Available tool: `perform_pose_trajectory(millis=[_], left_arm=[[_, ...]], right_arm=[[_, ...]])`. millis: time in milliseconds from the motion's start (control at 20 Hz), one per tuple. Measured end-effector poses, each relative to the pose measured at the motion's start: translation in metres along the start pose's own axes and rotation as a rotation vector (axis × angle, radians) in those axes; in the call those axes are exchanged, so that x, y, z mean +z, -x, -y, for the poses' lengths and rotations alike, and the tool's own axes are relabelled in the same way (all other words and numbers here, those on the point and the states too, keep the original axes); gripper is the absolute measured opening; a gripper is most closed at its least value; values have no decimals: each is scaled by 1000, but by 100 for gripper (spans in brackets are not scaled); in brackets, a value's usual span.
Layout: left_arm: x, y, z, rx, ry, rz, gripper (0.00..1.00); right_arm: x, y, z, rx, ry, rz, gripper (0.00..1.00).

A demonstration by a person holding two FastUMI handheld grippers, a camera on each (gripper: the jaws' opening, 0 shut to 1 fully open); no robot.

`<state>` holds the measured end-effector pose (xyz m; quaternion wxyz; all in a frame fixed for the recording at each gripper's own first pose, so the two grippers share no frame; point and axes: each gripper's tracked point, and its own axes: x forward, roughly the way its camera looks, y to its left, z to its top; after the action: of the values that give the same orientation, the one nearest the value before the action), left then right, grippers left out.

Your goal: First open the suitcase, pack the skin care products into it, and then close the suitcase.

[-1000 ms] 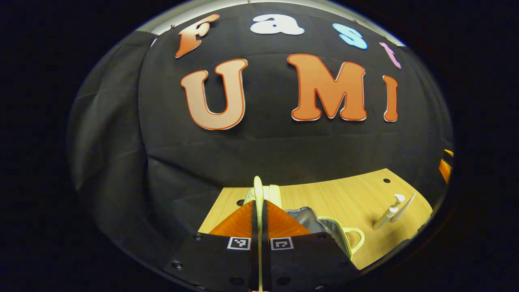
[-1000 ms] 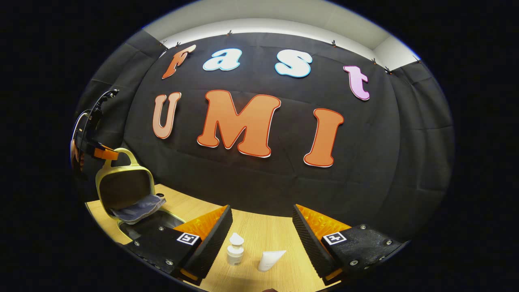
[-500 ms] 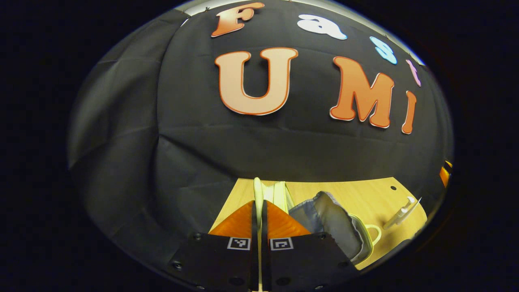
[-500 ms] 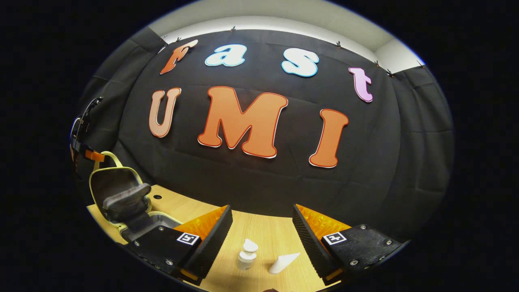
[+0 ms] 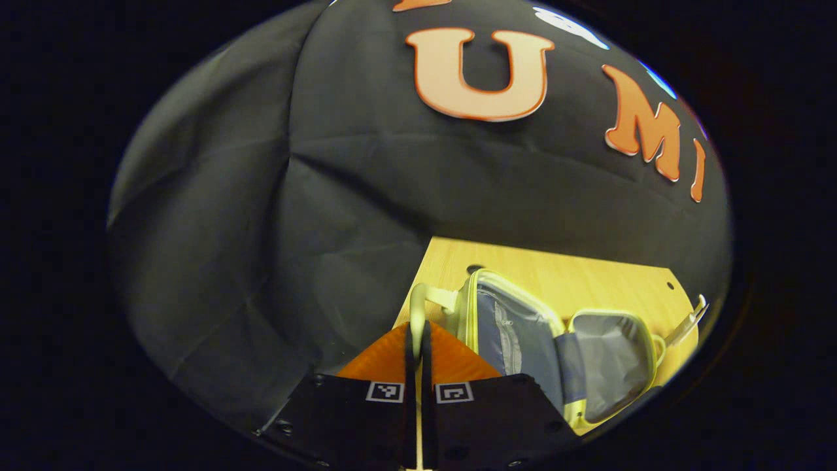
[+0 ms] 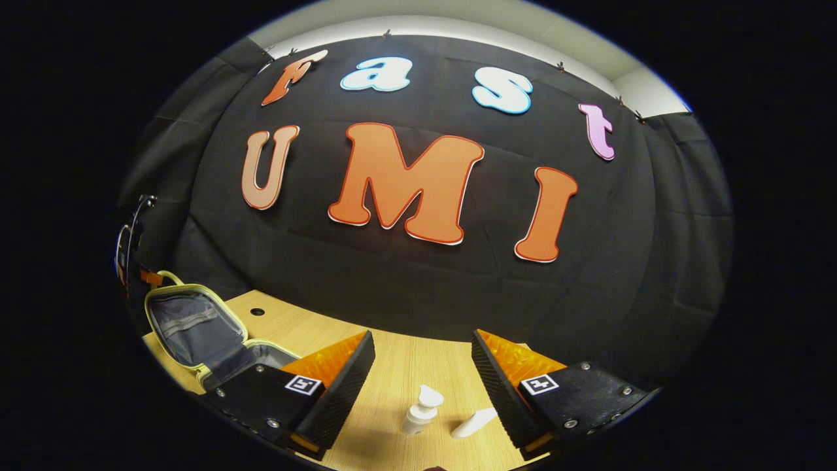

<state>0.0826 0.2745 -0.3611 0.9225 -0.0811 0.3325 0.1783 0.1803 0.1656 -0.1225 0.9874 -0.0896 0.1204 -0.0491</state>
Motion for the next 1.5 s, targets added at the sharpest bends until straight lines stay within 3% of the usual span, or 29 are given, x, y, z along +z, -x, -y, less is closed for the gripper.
perform_pose_trajectory(millis=[350, 450, 500, 650, 750, 850, 900, 1000, 1250, 1500], left_arm=[[-44, -27, -10, 117, -45, -127, 5], [-49, -21, -26, 194, -74, -143, 10], [-45, -20, -31, 227, -81, -129, 22], [-31, -9, -29, 308, -78, -71, 23], [-16, 3, -10, 310, -67, -1, 40], [1, 25, 3, 331, -90, 57, 70], [8, 33, 12, 332, -100, 82, 91], [22, 59, 32, 325, -111, 111, 100], [60, 118, 112, 266, -113, 244, 99], [97, 160, 219, 127, -131, 388, 99]], right_arm=[[1, 7, 8, -57, 50, -10, 95], [-2, 6, 10, -53, 55, -20, 95], [-4, 4, 12, -50, 52, -24, 95], [-3, 1, 21, -40, 37, -7, 95], [-4, -2, 28, -22, 25, -1, 95], [-14, -6, 35, 6, 16, -14, 95], [-17, -10, 40, 14, 11, -19, 95], [-19, -12, 51, 22, 5, -9, 95], [-21, -16, 74, 43, -3, 20, 95], [-35, -13, 101, 60, -2, 22, 95]])
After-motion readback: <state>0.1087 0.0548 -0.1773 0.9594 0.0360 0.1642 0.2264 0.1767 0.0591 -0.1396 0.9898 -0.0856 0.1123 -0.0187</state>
